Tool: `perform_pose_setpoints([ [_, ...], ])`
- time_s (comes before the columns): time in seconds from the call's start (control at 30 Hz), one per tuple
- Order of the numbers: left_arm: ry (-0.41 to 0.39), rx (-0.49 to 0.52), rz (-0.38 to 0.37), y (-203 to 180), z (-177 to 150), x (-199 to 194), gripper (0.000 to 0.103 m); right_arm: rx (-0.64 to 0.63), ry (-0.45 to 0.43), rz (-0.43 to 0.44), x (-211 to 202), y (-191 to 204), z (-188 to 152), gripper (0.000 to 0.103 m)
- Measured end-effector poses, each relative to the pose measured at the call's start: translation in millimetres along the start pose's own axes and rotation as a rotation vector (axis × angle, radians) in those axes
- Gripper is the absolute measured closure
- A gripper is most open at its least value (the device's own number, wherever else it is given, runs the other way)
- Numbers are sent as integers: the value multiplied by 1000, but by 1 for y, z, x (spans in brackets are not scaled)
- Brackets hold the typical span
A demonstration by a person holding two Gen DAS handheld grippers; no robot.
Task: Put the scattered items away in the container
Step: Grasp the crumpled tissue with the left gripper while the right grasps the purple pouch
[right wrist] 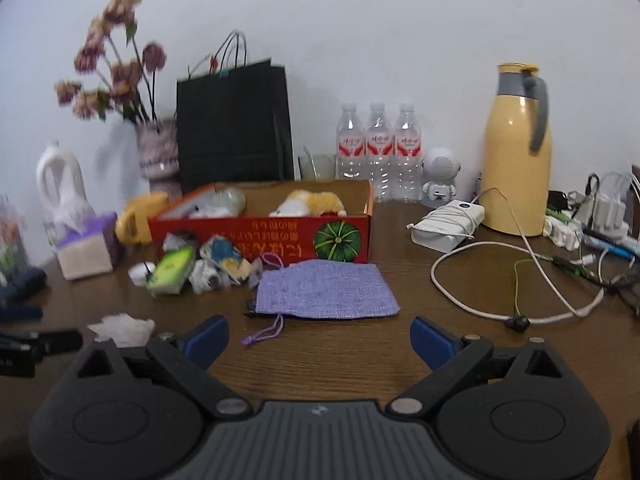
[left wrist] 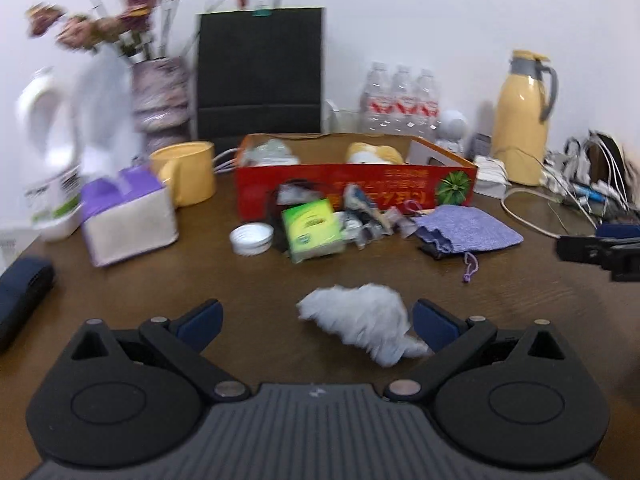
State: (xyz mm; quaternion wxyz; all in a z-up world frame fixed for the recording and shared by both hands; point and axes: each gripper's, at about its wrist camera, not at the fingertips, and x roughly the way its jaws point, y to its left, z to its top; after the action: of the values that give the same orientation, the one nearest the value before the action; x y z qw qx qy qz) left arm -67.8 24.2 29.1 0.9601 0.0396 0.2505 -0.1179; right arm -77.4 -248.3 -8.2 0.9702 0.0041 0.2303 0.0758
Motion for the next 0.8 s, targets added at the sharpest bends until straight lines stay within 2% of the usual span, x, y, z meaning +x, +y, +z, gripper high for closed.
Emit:
perform_pose_setpoints([
  [0.1, 5, 56, -36, -12, 7, 17, 13, -28, 44, 2, 19, 9, 1, 7],
  [0.17, 39, 66, -55, -16, 9, 29, 21, -63, 70, 1, 33, 11, 0, 7],
  [0.3, 127, 3, -87, -11, 7, 49, 31, -149, 102, -78, 71, 0, 18, 11],
  [0.37, 155, -24, -104, -5, 4, 53, 41, -114, 131, -64, 91, -16, 29, 11],
  [0.43, 150, -30, -100, -3, 2, 54, 64, -59, 181, -23, 115, -31, 37, 14],
  [0.53, 138, -32, -105, -2, 2, 53, 72, 3, 243, 21, 147, -43, 44, 19],
  [0.67, 127, -33, -99, -3, 4, 52, 75, 0, 260, 33, 167, -35, 45, 19],
  [0.7, 127, -34, -99, -3, 4, 52, 75, -14, 266, 34, 169, -31, 43, 22],
  [0.73, 125, -34, -98, -3, 4, 53, 75, -27, 278, 33, 172, -27, 42, 32],
  [0.8, 121, -28, -94, -4, 3, 54, 75, -67, 265, 23, 172, -20, 38, 36],
])
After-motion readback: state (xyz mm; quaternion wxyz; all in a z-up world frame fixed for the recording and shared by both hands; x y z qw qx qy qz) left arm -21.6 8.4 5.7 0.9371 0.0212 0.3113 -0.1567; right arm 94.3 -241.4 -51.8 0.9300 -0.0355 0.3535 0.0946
